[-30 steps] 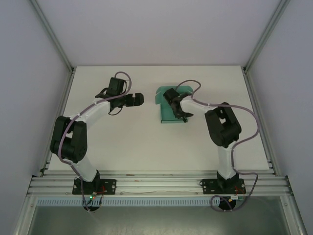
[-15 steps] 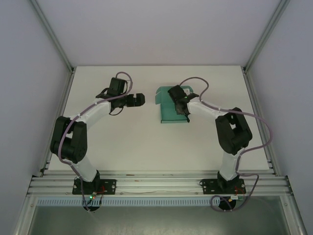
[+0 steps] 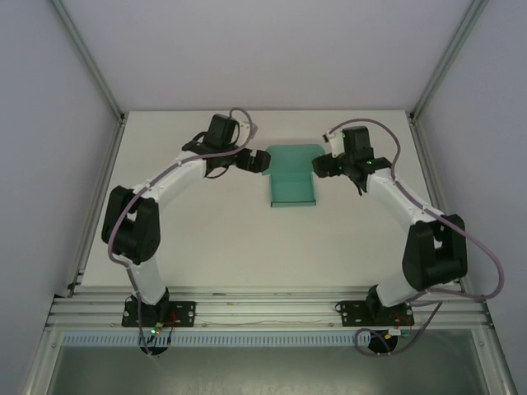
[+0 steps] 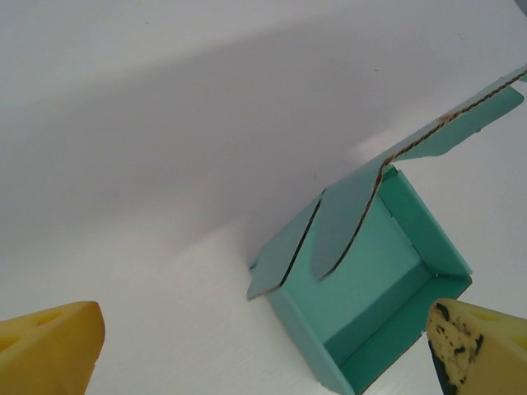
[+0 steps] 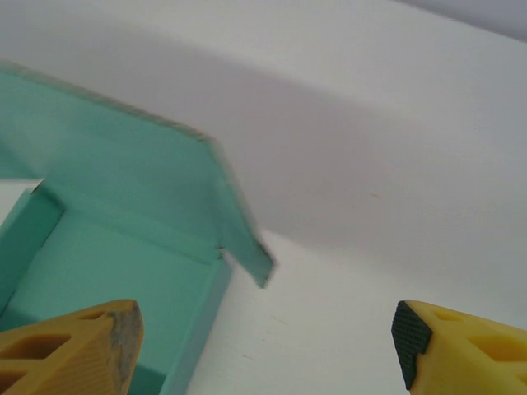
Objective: Assemble paper box
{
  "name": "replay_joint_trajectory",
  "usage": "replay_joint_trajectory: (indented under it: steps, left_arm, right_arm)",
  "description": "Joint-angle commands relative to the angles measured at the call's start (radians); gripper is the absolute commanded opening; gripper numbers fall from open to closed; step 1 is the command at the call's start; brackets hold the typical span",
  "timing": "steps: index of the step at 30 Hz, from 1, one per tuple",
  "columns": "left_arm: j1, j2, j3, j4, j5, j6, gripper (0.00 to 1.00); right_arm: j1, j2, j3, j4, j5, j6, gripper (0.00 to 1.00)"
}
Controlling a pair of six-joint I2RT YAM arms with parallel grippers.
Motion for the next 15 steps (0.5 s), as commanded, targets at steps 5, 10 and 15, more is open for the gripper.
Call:
replay_joint_trajectory:
  steps: [5, 10, 15]
  left_arm:
    - [-0.023, 0.131, 0.164, -0.164, 0.007, 0.144, 0.79]
    - [-0.027, 0.179, 0.236, -0.203, 0.005, 0.168, 0.56]
    - [-0.035, 0.210, 0.283, -0.223, -0.021, 0.167, 0.23]
  right_arm:
    - [-0.005, 0.176, 0.185, -0.091, -0.118, -0.251, 0.79]
    - [-0.023, 0.249, 0.266, -0.163, -0.132, -0.260, 0.70]
    - [-0.026, 0.271, 0.308, -0.203, -0.175, -0.259, 0.44]
